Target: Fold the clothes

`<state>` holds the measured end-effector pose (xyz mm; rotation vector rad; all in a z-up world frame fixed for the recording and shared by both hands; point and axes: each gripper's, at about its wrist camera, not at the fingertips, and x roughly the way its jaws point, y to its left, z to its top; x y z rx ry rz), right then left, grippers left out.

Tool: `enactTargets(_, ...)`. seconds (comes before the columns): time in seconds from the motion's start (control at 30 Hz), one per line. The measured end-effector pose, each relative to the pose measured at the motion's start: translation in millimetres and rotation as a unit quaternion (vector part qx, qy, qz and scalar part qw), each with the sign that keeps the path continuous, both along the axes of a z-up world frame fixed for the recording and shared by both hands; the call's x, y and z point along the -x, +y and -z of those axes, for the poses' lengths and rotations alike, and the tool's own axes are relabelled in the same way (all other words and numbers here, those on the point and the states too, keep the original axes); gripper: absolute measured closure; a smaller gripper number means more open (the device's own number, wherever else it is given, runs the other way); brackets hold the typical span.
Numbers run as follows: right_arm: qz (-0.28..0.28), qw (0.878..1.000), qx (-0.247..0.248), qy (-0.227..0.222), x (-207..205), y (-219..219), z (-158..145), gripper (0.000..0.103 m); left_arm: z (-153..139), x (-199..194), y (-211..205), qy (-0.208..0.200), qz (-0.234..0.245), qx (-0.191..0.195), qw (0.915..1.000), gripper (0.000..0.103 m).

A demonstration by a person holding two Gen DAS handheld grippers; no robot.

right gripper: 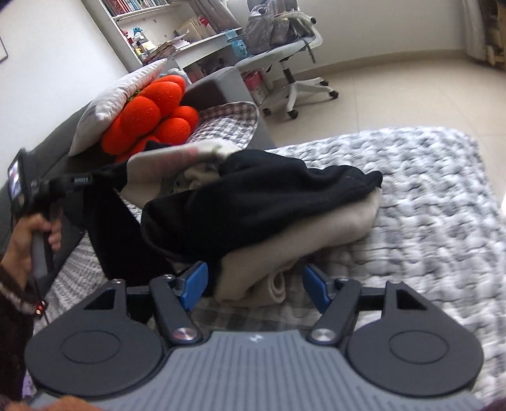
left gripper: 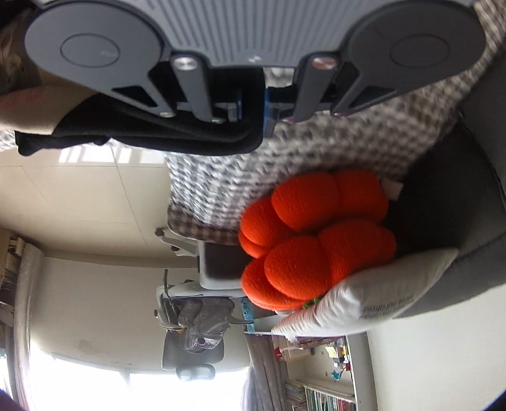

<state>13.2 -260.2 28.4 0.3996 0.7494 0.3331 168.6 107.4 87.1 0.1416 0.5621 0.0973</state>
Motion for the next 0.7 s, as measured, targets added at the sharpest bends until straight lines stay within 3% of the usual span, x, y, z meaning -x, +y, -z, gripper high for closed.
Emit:
enactTargets(0.3, 0.016, 1.000, 0.006, -0.021, -17, 11, 8, 0.035, 28, -44, -16, 0.015, -0.002, -0.010, 0.9998, 0.091)
enactTargets(0.5, 0.033, 0.999, 0.007, -0.032, -24, 11, 13, 0.054, 60, -65, -14, 0.032, -0.007, 0.028, 0.9991, 0.090)
enactTargets(0.63, 0.045, 0.998, 0.011, -0.045, -26, 10, 14, 0.079, 78, -72, -15, 0.044, -0.003, 0.038, 0.9983, 0.085)
enactTargets(0.7, 0.056, 0.997, 0.013, -0.050, -28, 10, 14, 0.082, 83, -72, -15, 0.046, 0.005, 0.045, 0.9979, 0.084)
